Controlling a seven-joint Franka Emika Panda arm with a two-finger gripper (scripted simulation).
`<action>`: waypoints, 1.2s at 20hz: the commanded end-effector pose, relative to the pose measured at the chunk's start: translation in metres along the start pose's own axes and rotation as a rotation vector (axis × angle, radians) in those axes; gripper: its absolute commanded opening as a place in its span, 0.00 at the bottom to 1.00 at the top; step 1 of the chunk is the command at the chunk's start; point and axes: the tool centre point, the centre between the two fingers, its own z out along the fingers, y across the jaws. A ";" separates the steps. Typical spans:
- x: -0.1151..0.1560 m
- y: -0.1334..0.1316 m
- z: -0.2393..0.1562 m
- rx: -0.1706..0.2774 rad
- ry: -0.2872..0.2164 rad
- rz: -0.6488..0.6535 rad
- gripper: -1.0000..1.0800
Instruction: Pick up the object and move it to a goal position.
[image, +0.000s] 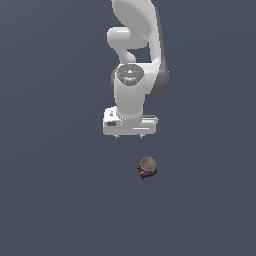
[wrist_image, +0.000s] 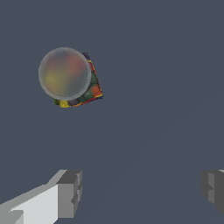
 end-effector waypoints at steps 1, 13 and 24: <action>0.000 0.000 0.000 0.000 0.000 0.000 0.96; 0.000 0.004 0.001 -0.023 -0.014 -0.042 0.96; 0.027 -0.016 0.011 -0.022 -0.004 -0.117 0.96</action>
